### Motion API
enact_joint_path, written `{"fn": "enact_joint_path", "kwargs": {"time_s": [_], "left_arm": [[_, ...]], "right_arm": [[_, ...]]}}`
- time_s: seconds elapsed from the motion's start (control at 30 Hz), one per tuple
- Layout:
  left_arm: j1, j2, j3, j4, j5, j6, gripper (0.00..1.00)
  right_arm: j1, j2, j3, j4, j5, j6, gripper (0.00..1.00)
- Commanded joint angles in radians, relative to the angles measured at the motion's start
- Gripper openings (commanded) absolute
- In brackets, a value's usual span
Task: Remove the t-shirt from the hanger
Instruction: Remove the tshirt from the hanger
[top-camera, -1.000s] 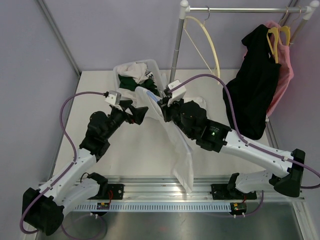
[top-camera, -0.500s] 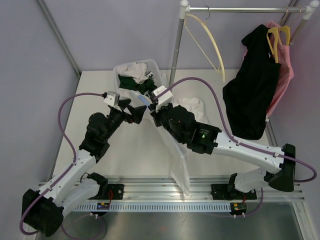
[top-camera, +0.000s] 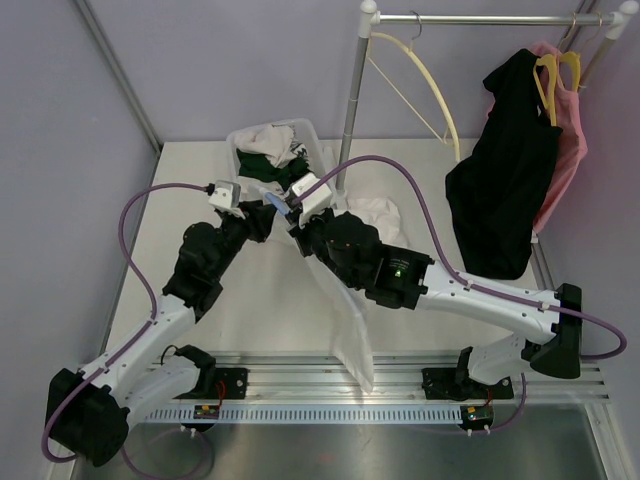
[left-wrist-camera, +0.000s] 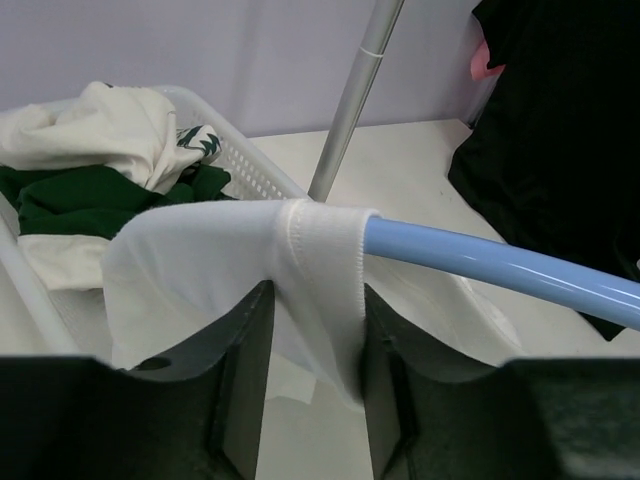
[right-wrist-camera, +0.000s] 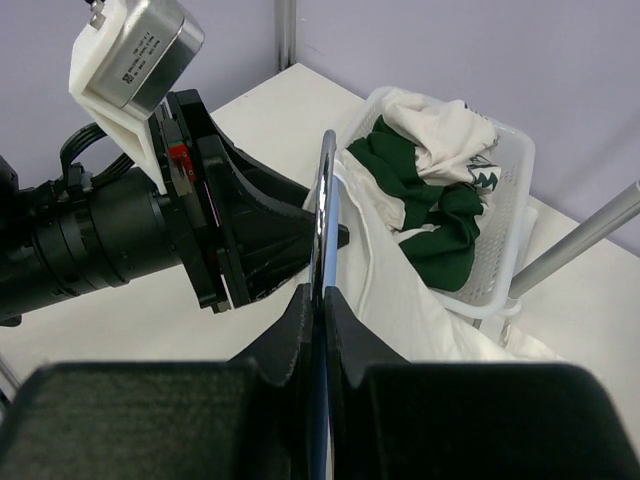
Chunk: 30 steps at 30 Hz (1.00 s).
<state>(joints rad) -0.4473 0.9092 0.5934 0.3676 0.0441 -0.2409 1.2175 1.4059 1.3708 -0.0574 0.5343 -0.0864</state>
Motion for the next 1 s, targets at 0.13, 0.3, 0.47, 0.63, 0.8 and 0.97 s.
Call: {"fn": "enact_joint_path", "kwargs": {"time_s": [0.13, 0.3, 0.47, 0.63, 0.8, 0.97], "left_arm": [[-0.005, 0.004, 0.034, 0.04, -0.098, 0.012, 0.23], [-0.005, -0.001, 0.037, 0.027, -0.115, 0.011, 0.19], [-0.005, 0.007, 0.062, -0.013, -0.141, 0.008, 0.11], [-0.005, 0.01, 0.068, -0.025, -0.151, 0.006, 0.07], [0.001, 0.019, 0.089, -0.064, -0.161, -0.003, 0.04], [0.03, 0.046, 0.128, -0.116, -0.138, -0.031, 0.01]], "right_arm": [[0.016, -0.01, 0.062, 0.033, 0.052, -0.035, 0.0], [0.016, -0.002, 0.059, 0.03, 0.11, -0.084, 0.0], [0.016, 0.022, 0.094, -0.056, 0.119, -0.101, 0.0], [0.014, 0.034, 0.111, -0.113, 0.133, -0.108, 0.0], [0.016, 0.021, 0.09, -0.19, 0.11, -0.173, 0.0], [0.014, -0.071, -0.063, -0.147, 0.046, -0.277, 0.0]]}}
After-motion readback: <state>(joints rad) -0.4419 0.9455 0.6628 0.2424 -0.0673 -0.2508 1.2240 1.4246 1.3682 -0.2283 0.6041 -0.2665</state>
